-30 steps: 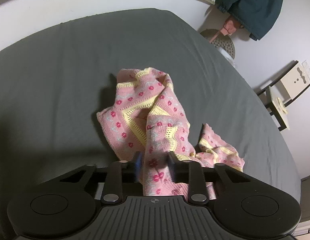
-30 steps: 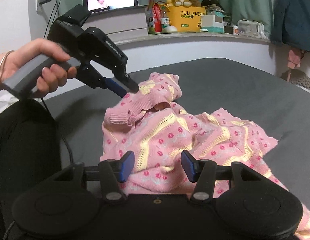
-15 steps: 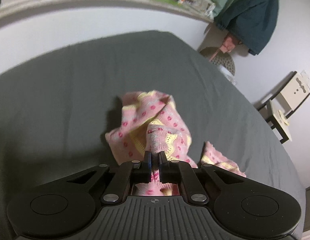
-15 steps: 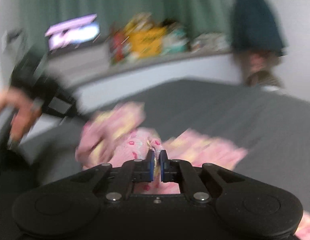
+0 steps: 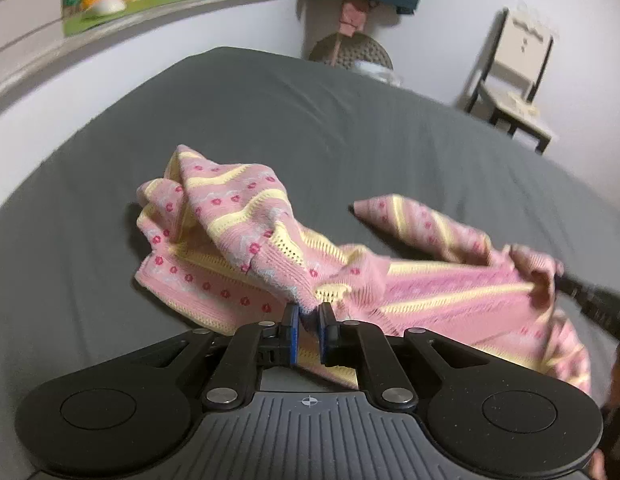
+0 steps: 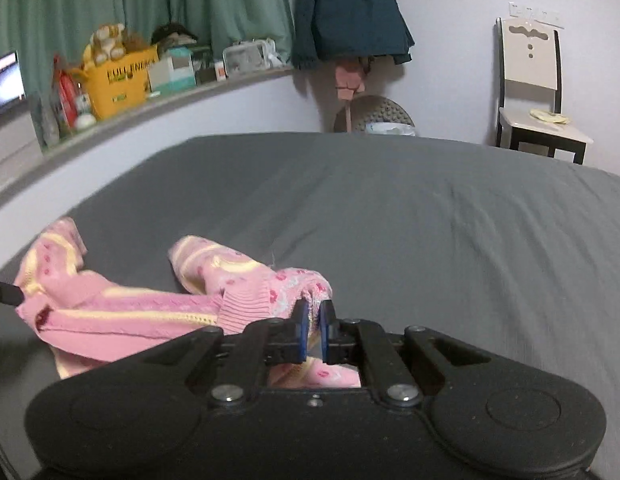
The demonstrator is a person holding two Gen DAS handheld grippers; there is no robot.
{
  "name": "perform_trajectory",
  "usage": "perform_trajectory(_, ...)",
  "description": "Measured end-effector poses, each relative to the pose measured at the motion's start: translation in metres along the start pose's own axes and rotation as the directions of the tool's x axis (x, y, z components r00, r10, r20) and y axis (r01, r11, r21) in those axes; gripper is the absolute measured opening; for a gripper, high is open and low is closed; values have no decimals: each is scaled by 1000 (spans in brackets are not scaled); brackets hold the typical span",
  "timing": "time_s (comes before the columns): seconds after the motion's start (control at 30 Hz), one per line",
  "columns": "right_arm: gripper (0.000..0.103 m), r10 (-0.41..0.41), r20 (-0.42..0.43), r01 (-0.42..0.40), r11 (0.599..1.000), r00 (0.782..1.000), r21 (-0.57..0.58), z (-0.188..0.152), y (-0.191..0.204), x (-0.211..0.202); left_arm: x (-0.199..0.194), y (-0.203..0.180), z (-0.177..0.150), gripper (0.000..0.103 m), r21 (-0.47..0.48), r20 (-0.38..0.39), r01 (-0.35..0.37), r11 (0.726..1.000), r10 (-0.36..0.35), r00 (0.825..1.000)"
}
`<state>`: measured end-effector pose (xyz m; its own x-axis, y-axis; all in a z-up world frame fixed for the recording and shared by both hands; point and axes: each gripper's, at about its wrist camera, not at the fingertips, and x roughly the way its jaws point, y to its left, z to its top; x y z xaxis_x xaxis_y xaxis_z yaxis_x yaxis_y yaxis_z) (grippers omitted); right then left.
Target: Fold clothes
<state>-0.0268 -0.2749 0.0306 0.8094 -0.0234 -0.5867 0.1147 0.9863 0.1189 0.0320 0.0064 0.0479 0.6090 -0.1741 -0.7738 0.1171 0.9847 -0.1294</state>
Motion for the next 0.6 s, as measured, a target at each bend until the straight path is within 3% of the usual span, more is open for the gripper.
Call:
perform_trajectory(0.07,8,-4,-1,4,1000,1000,18,0,-1,0,-2,-2,0,15,23,13,-7,1000,6,1000)
perform_trajectory(0.1,8,-7,-2,7,1000,1000,26,-1,-1,1,-4,-3,1,26,29,22,-8,1000,7,1000)
perform_trajectory(0.23,8,-32,-12,33,998,999,46,1,-6,5,-28,-1,-13,84,62,125,-47,997,39,991)
perform_trajectory(0.4,8,-51,-13,52,996,999,77,2,-16,4,-58,-7,-11,86,198,230,-103,975,56,972)
perform_trajectory(0.53,12,-52,17,50,995,998,91,5,-17,0,-66,-18,-11,86,354,276,-173,919,74,958)
perform_trajectory(0.6,15,-40,47,36,996,998,82,6,-14,-4,-66,-22,-13,86,412,274,-170,895,56,960)
